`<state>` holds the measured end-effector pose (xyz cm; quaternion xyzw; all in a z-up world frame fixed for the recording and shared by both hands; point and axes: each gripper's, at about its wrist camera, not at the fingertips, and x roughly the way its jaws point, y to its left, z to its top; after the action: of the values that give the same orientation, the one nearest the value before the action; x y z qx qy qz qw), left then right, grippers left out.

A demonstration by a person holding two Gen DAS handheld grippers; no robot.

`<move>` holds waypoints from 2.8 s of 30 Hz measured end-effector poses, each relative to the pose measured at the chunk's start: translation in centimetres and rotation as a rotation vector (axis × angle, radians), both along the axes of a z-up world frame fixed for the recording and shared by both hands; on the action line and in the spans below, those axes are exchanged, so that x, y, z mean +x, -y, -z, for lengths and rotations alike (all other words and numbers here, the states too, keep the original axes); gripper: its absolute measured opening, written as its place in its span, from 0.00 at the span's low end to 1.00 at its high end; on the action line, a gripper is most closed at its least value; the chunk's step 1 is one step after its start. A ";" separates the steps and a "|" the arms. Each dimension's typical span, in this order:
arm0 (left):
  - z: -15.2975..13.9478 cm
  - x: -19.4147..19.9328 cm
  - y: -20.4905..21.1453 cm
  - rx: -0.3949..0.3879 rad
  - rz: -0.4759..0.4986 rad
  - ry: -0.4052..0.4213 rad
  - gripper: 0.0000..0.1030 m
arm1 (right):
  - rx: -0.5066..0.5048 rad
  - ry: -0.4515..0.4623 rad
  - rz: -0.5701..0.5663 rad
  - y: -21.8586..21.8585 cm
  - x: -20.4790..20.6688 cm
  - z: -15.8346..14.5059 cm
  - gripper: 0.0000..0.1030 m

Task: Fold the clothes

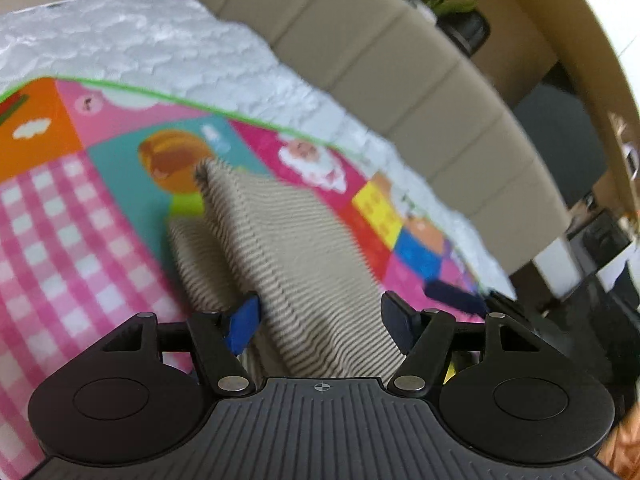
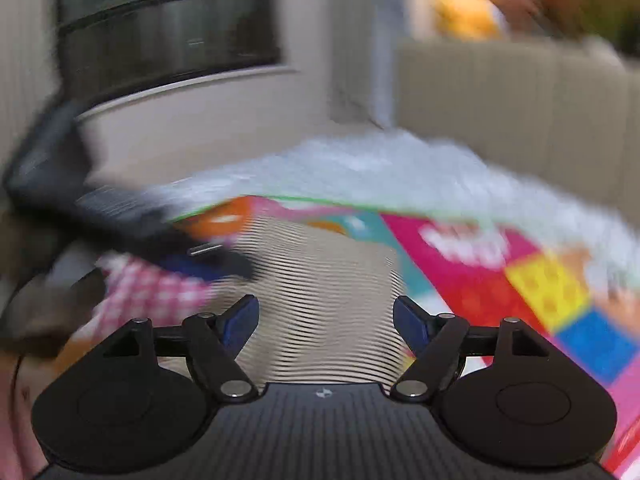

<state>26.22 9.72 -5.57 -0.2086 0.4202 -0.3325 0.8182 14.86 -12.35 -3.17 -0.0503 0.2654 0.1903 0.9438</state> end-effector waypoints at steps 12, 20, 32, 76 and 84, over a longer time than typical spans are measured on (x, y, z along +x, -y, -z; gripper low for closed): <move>0.5 0.9 -6.8 0.064 -0.312 -0.081 0.69 | -0.278 -0.016 0.067 -7.8 1.5 5.2 0.57; -0.2 1.5 -9.8 -0.020 -0.391 -0.081 0.73 | -0.159 0.079 0.041 -6.3 0.6 -1.8 0.15; -0.8 0.9 -8.6 -0.044 -0.265 -0.037 0.80 | -0.280 -0.033 -0.096 -13.9 1.4 4.7 0.21; 4.4 0.4 -1.0 0.160 0.010 -0.168 0.89 | 0.272 -0.358 0.143 5.1 7.1 5.9 0.78; 5.5 1.1 1.0 0.166 -0.007 -0.171 0.92 | 0.400 -0.456 0.087 6.7 8.9 7.1 0.78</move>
<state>27.34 8.69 -11.06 -0.1693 0.5137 -0.2748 0.7949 23.77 -19.01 -10.28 0.1920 0.4296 0.2048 0.8583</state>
